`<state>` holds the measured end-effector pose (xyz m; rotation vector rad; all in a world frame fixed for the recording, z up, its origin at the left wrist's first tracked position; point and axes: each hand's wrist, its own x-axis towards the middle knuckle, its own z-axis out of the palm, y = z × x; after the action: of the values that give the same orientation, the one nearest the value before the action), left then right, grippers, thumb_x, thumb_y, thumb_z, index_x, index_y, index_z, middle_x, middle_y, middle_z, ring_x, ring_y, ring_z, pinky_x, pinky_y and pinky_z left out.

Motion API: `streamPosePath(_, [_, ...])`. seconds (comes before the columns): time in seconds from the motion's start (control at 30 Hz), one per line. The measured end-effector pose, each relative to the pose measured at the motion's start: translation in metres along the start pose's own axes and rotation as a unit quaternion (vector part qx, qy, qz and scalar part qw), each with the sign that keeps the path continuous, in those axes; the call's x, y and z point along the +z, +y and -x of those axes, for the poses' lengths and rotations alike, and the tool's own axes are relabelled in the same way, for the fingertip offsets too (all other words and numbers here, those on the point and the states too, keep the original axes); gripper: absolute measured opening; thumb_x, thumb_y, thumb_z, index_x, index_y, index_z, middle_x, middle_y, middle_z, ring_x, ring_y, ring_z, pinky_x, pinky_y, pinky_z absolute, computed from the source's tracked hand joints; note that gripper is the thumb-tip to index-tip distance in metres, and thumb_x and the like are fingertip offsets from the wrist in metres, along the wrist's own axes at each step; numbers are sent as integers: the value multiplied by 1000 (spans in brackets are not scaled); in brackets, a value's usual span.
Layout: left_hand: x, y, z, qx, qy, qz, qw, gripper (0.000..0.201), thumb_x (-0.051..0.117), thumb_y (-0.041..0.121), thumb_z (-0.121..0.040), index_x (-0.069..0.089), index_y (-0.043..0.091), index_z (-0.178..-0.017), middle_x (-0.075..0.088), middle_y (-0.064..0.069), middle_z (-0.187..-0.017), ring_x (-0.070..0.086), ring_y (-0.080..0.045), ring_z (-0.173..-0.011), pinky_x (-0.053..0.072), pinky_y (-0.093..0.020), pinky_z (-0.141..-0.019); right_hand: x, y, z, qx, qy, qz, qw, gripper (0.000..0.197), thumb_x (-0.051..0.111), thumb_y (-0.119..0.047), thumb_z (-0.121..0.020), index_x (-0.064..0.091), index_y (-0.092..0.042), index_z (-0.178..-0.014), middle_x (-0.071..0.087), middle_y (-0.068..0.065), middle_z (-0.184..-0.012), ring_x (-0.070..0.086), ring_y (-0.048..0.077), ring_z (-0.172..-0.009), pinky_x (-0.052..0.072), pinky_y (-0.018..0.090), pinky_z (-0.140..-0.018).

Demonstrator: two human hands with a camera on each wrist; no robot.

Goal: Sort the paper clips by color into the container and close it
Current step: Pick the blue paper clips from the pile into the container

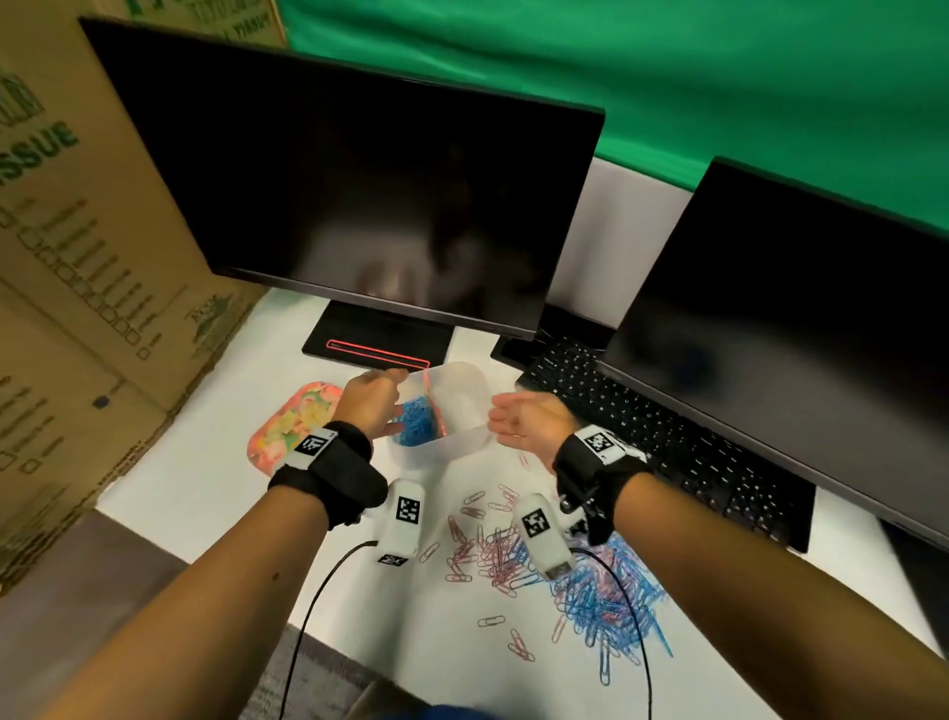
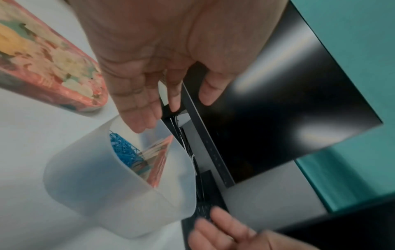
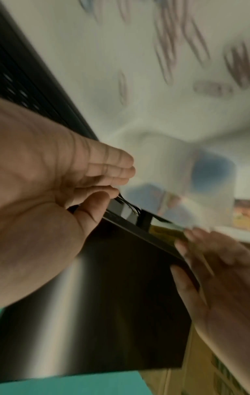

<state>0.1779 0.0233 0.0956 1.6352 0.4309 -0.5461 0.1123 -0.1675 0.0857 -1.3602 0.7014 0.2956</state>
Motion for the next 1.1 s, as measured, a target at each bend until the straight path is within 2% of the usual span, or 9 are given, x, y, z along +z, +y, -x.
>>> streamPosePath(0.07, [9, -4, 7, 46, -6, -44, 998, 19, 47, 13, -95, 63, 13, -105, 59, -13, -115, 59, -32, -106, 54, -38, -85, -33, 15, 3, 6, 37, 34, 999, 32, 48, 4, -92, 53, 4, -124, 59, 14, -101, 58, 26, -92, 50, 30, -81])
streamPosePath(0.13, [25, -12, 14, 98, -38, -95, 990, 14, 53, 8, -90, 66, 14, -91, 64, -8, -95, 63, -24, -85, 52, -26, -64, -64, 29, 8, 11, 70, 37, 997, 24, 47, 4, -93, 56, 0, -114, 60, 16, -96, 58, 28, -88, 50, 30, -73])
streamPosePath(0.27, [66, -35, 24, 184, -111, -220, 951, 24, 63, 1, -83, 65, 22, -71, 65, 4, -71, 60, -14, -69, 48, -19, -65, -111, 60, 19, 43, 94, 31, 994, 27, 33, -2, -96, 54, -6, -78, 55, 6, -50, 48, 14, -36, 34, 15, -38])
streamPosePath(0.33, [89, -47, 29, 224, -142, -313, 912, 19, 62, 3, -82, 67, 20, -74, 63, 8, -68, 58, -11, -67, 42, -6, -58, -122, 73, 26, 9, 138, 133, 981, 31, 34, 0, -94, 57, -7, -74, 52, 11, -56, 48, 12, -32, 31, 11, -34])
streamPosePath(0.43, [115, -66, 33, 251, -170, -438, 846, 14, 62, 8, -82, 70, 19, -84, 70, 1, -82, 63, -15, -78, 49, -17, -71, -126, 90, 37, -26, 188, 307, 933, 28, 47, -4, -86, 68, -20, -75, 63, 1, -71, 61, 16, -63, 43, 14, -48])
streamPosePath(0.53, [127, -83, 29, 228, -167, -521, 805, 17, 62, 12, -82, 70, 25, -90, 70, 0, -102, 65, -21, -95, 54, -32, -86, -130, 101, 42, -34, 185, 380, 906, 24, 52, -11, -83, 69, -28, -79, 72, -1, -92, 64, 16, -82, 44, 14, -67])
streamPosePath(0.67, [129, -104, 30, 238, -198, -597, 740, 25, 60, 19, -86, 70, 29, -108, 61, -1, -119, 61, -23, -107, 51, -33, -92, -126, 103, 37, -22, 155, 428, 890, 27, 51, -12, -84, 70, -22, -100, 69, 2, -109, 64, 21, -99, 48, 19, -82])
streamPosePath(0.9, [116, -124, 34, 257, -170, -593, 744, 17, 61, 26, -85, 72, 31, -97, 60, 1, -109, 61, -22, -100, 52, -31, -85, -109, 107, 15, -41, 82, 542, 835, 59, 59, -15, -83, 44, -27, -139, 46, 3, -134, 51, 23, -121, 49, 33, -97])
streamPosePath(1.1, [108, -125, 28, 236, -152, -602, 748, 14, 57, 17, -81, 67, 26, -85, 61, 0, -105, 60, -24, -96, 50, -31, -80, -110, 107, 8, -71, 90, 600, 792, 23, 53, -16, -90, 64, -20, -110, 55, 5, -119, 57, 25, -105, 50, 33, -88])
